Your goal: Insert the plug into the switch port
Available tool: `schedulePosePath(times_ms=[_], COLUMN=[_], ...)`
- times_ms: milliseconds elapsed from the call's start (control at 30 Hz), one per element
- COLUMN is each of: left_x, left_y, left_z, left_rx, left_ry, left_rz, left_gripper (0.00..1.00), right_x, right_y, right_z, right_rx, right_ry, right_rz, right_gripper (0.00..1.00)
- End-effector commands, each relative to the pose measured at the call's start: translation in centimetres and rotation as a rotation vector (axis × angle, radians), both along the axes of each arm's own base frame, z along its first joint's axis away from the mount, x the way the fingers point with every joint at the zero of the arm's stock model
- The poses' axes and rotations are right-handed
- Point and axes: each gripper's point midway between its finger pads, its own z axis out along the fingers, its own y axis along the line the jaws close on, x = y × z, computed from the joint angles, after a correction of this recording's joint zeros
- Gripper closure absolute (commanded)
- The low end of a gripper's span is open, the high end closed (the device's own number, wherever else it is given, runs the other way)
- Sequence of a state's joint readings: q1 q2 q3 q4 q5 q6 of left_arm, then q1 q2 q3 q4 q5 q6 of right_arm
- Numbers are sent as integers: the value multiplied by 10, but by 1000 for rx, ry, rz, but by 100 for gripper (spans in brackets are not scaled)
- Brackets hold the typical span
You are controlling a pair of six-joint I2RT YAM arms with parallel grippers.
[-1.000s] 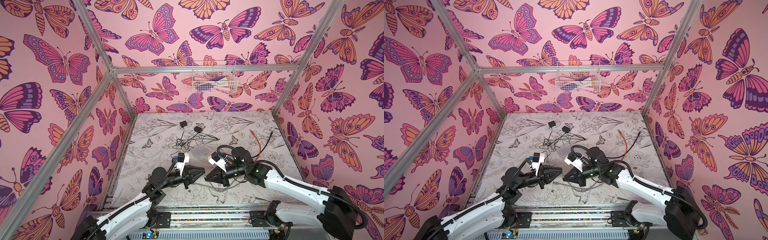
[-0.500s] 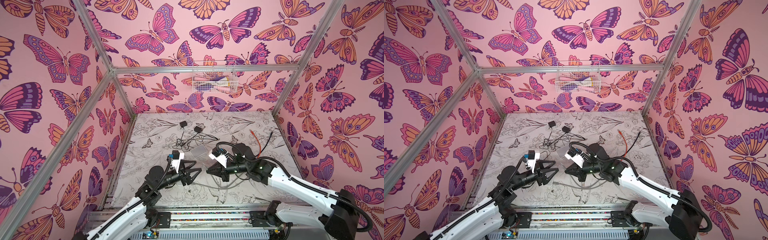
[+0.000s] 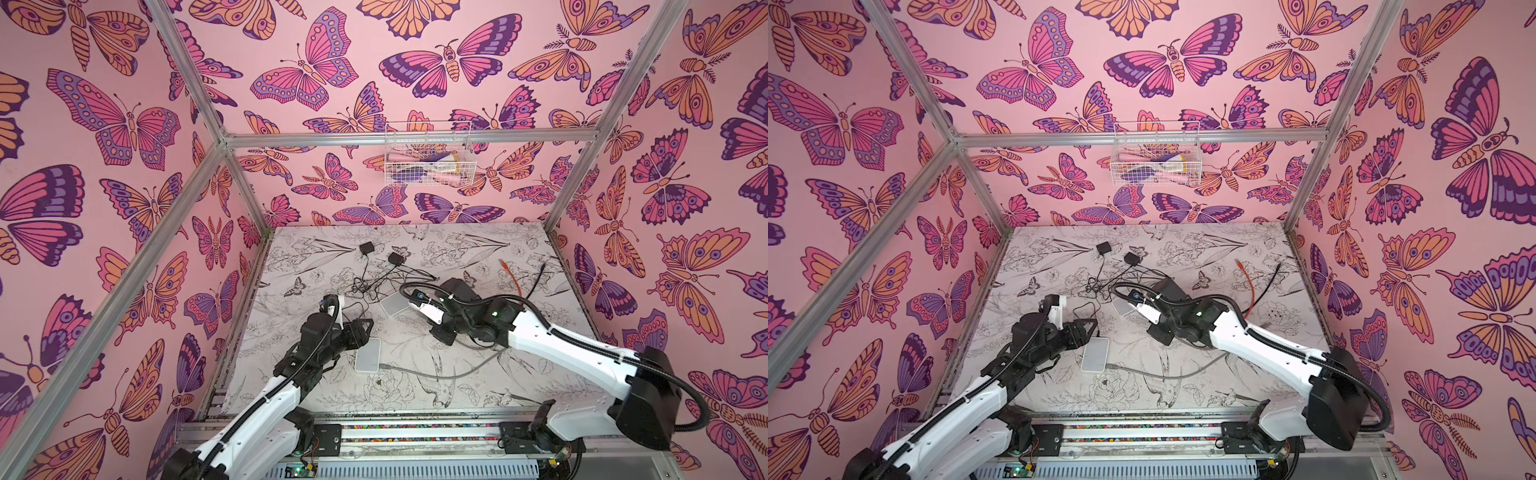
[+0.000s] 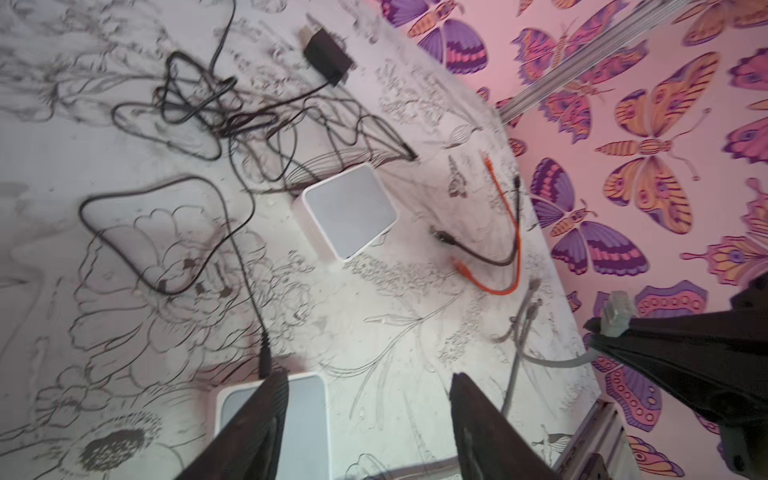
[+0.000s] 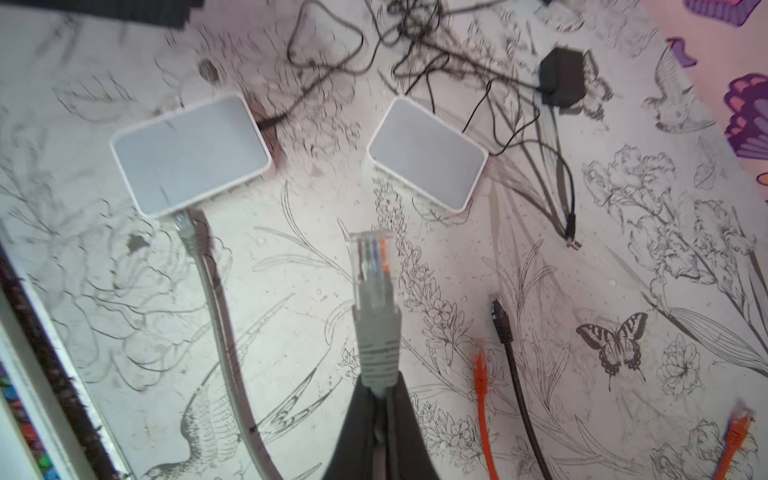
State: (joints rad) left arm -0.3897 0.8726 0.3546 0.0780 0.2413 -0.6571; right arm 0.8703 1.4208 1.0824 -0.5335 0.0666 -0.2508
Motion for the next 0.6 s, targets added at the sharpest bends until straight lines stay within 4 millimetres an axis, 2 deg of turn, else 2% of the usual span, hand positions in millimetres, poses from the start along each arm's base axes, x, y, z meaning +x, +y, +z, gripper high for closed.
schedulePosePath(times_ms=[0,133,167,200,333,567], left_x=[2,5,-1,-3,-5,-6], left_y=[12,22,27,28,29,24], left_z=[-17,-31,-48,-55,-74,-88], left_rx=[37,74,93,101,114,109], left_ry=[49,85,120,136,187,225], left_rz=[64,106,113,118,119,96], left_gripper=[38,39,39,40,41,45], right_x=[-2,-10,-11,-14,-28,-38], right_y=[8,28,34,38,57,75], right_z=[-18,-51,-58,-65,-89,-106], right_rx=[-94,-189,-202,-211,-252,-273], right_ry=[-2,49,59,71,110,145], right_rz=[56,113,127,143,213,261], right_gripper=[100,100,100,100,100,100])
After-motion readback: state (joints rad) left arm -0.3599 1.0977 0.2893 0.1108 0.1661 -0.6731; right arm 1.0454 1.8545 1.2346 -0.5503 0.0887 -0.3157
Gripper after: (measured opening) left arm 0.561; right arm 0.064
